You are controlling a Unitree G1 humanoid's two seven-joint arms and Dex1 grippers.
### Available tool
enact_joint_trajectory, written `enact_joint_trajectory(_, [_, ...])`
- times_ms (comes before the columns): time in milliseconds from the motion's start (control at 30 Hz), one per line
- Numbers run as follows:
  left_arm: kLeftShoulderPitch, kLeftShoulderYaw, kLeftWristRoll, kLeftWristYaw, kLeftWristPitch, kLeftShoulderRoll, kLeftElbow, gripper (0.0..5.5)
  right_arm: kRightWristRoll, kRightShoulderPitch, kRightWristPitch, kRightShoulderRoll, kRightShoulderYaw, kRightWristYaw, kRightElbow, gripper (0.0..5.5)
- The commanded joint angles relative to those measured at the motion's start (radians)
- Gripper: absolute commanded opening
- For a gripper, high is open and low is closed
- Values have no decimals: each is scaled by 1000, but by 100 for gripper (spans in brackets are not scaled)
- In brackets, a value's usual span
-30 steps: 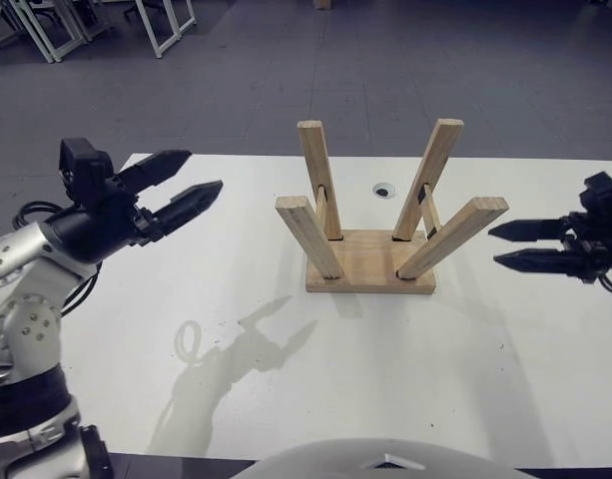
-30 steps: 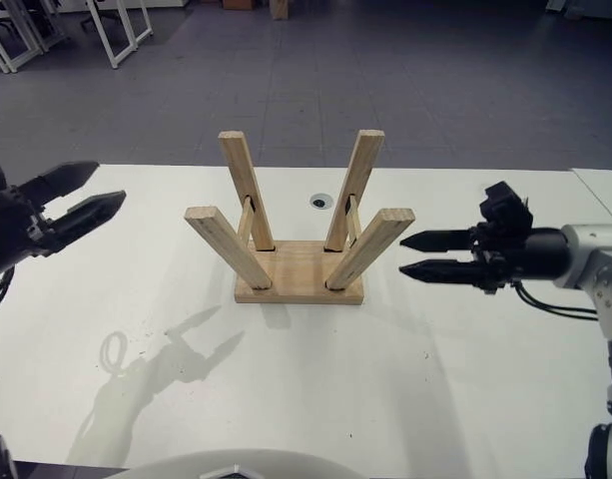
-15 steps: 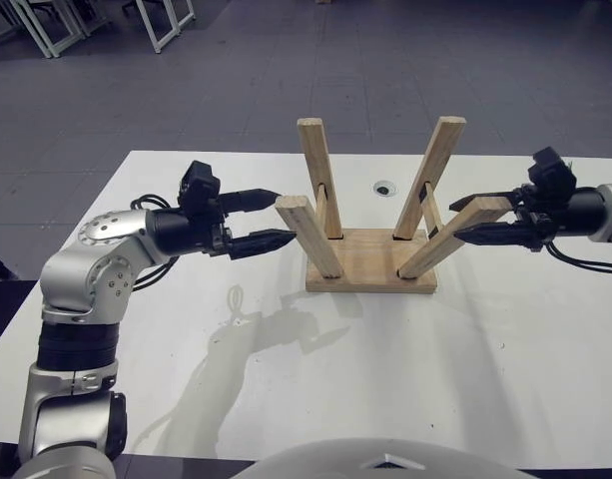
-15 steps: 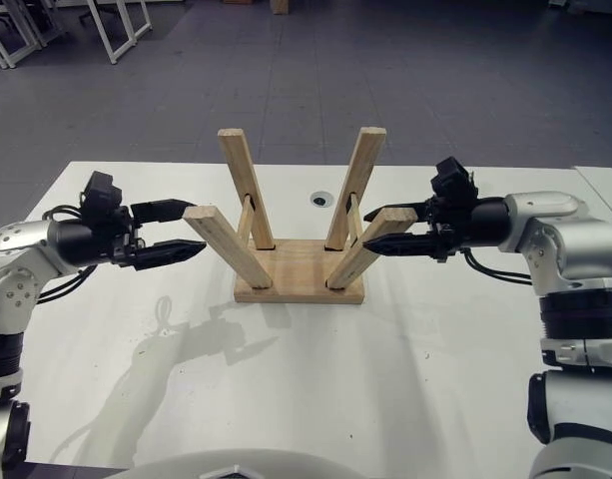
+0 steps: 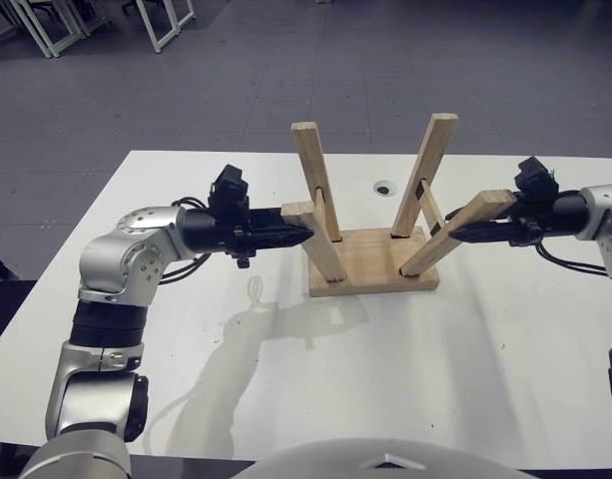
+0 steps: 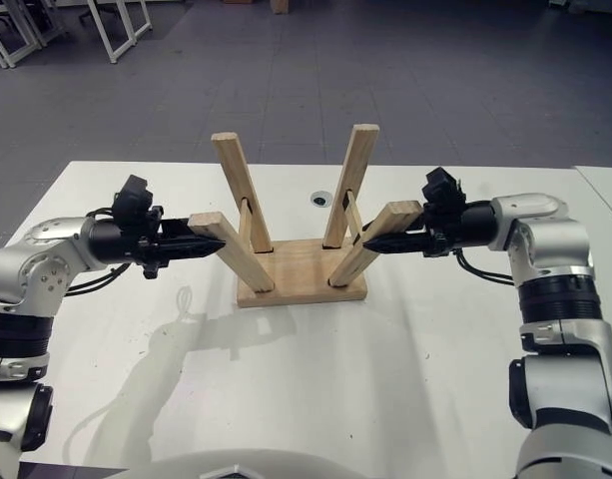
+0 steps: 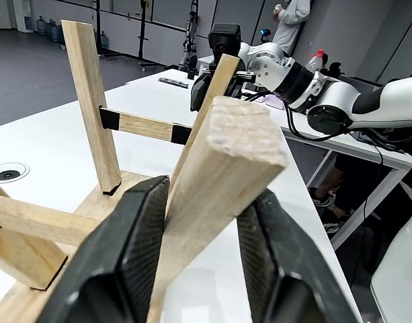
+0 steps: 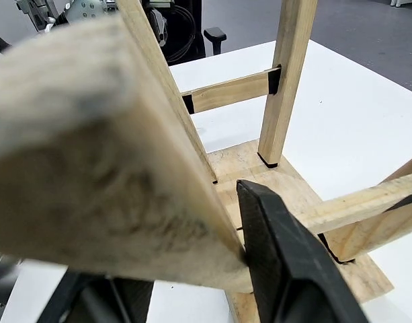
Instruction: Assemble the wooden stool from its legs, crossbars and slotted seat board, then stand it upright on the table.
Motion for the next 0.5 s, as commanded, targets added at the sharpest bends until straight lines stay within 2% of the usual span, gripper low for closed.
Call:
enact_joint_trajectory(33, [-44, 114, -212, 3, 192, 42, -99, 142, 284, -18, 213, -153, -7, 6, -181, 159])
enact_joint_trajectory(100, [-89, 180, -305, 56, 303, 56, -71, 111, 373, -103, 383, -168, -14, 6, -160, 124])
enact_joint_trajectory(200, [-208, 232, -342, 233, 445, -11, 171, 104, 331, -225, 625, -40, 55, -60, 33, 104])
enact_joint_trajectory(300, [-259, 184, -217, 351, 385, -150, 484, 104, 138, -269, 601, 183, 141, -267, 343, 104])
enact_joint_trajectory(333, [-279, 176, -175, 379, 365, -188, 594, 144, 92, -290, 569, 254, 138, -335, 470, 104])
enact_joint_trajectory(433, [-339, 211, -100, 452, 301, -224, 848, 205, 71, -366, 464, 385, 32, -535, 750, 202])
enact_joint_trajectory(500, [-377, 272, -99, 483, 271, -218, 958, 231, 88, -402, 430, 424, -44, -598, 831, 234])
